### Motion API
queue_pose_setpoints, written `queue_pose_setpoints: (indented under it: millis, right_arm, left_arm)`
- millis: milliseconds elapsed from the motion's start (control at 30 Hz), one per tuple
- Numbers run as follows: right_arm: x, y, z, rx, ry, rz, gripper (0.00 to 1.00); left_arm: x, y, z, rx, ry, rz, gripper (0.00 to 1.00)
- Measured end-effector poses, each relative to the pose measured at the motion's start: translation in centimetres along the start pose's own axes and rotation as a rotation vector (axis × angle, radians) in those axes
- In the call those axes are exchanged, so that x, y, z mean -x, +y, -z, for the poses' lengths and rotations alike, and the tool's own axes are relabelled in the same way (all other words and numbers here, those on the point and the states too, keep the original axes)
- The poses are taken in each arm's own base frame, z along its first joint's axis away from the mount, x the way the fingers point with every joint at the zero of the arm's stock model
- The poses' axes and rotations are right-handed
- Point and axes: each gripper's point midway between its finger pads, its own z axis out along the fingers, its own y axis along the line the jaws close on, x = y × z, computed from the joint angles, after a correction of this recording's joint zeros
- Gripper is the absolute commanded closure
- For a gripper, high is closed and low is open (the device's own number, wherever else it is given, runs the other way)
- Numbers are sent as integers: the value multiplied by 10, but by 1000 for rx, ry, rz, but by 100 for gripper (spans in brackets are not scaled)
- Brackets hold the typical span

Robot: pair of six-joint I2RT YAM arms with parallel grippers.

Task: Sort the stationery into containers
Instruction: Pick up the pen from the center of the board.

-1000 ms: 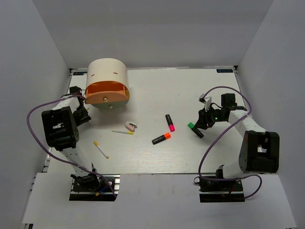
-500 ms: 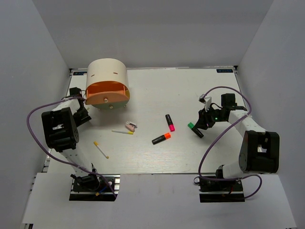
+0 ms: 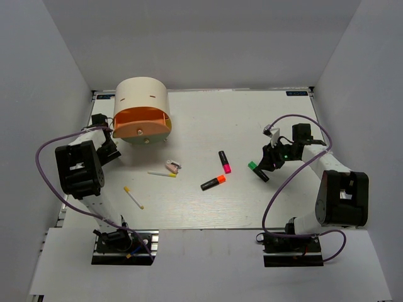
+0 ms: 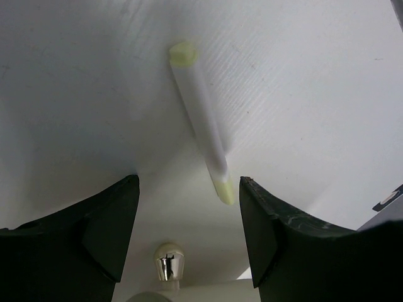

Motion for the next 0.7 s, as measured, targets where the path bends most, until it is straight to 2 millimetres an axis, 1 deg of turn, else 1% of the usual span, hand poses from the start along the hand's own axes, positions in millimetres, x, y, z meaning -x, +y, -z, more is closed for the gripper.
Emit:
queue_pose_setpoints:
  millis: [100, 300, 700]
  right_arm:
    - [0, 0, 0, 0, 2, -2, 54]
    - [1, -4, 1, -8, 4, -8, 54]
    - [-1, -6, 4, -12, 9, -20, 54]
  left_arm:
    - [-2, -3, 0, -2, 5, 2, 25]
    - [-3, -3, -1, 7, 11, 2, 25]
    - [6, 0, -2, 36, -7, 9, 25]
